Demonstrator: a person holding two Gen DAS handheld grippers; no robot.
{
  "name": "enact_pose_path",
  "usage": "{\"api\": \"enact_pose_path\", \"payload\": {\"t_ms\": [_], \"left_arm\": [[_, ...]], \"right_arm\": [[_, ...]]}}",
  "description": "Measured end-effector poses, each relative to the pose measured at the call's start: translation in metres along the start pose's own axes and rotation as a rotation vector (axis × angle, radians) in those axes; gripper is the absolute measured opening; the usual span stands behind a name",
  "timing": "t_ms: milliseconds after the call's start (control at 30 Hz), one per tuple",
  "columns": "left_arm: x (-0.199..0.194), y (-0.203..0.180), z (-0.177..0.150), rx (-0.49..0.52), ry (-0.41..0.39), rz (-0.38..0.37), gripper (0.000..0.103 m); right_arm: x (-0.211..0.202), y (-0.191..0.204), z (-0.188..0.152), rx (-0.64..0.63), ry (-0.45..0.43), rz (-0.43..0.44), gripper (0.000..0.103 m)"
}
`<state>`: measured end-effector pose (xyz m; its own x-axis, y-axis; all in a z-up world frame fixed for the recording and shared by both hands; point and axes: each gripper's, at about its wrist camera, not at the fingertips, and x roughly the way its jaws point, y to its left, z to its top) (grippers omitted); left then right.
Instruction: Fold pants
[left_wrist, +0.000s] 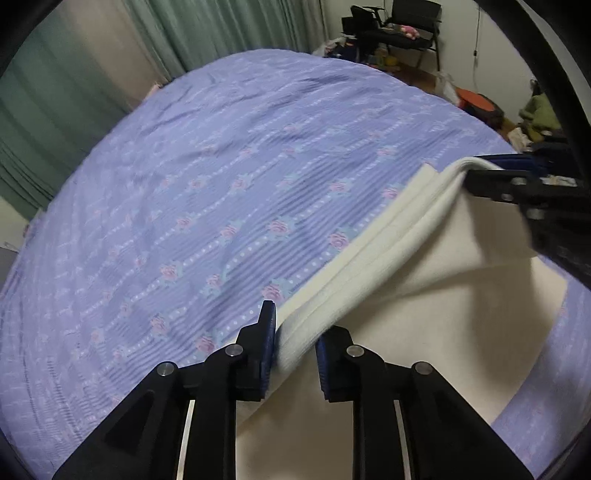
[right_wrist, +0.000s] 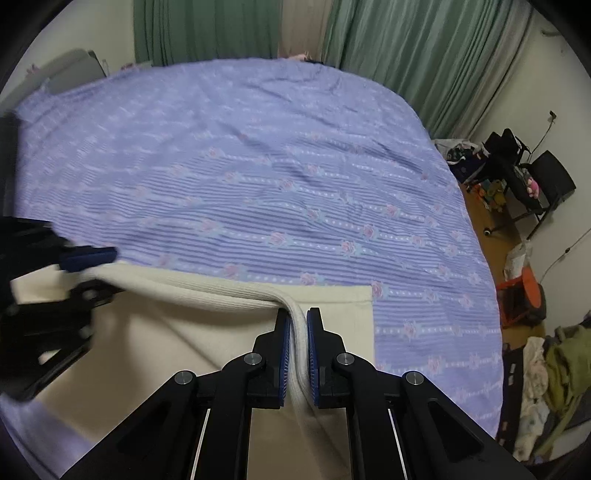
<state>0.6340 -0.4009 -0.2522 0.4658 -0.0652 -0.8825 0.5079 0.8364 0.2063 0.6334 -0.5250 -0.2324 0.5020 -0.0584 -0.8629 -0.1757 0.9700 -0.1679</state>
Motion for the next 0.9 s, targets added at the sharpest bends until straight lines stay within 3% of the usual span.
{"api": "enact_pose_path", "payload": {"t_ms": [100,167,233,300,433,633,800,900], "left_arm": [[-0.006,-0.004,-0.003,0.006,-0.028,0.089,0.05],[-0.016,-0.004,-0.006,0.009,-0.076,0.139,0.068],[-0.026,-0.003,-0.008,0.004,-0.106,0.152,0.071],[-0.038,0.002,-0.008,-0.017,-0.13,0.135,0.071],[-0.076,0.008,-0.02,-0.101,-0.203,0.087,0.073],[-0.116,-0.009,-0.052,-0.202,-0.253,0.016,0.08],[-0.107,-0.042,-0.078,-0.253,-0.207,-0.036,0.08],[-0.084,-0.068,-0.093,-0.272,-0.123,-0.071,0.08]], "right_arm": [[0.02,0.006,0.009,-0.036,0.013,-0.043,0.01],[0.028,0.007,0.014,-0.048,0.017,-0.068,0.02],[0.027,0.002,0.016,-0.029,0.006,-0.123,0.059],[0.006,-0.01,0.014,0.036,-0.081,-0.17,0.072],[-0.041,-0.031,-0.007,0.124,-0.161,-0.136,0.072],[-0.088,-0.047,-0.074,0.181,-0.209,-0.135,0.072],[-0.083,-0.065,-0.135,0.303,-0.145,-0.095,0.072],[-0.063,-0.075,-0.165,0.379,-0.074,-0.034,0.067]]}}
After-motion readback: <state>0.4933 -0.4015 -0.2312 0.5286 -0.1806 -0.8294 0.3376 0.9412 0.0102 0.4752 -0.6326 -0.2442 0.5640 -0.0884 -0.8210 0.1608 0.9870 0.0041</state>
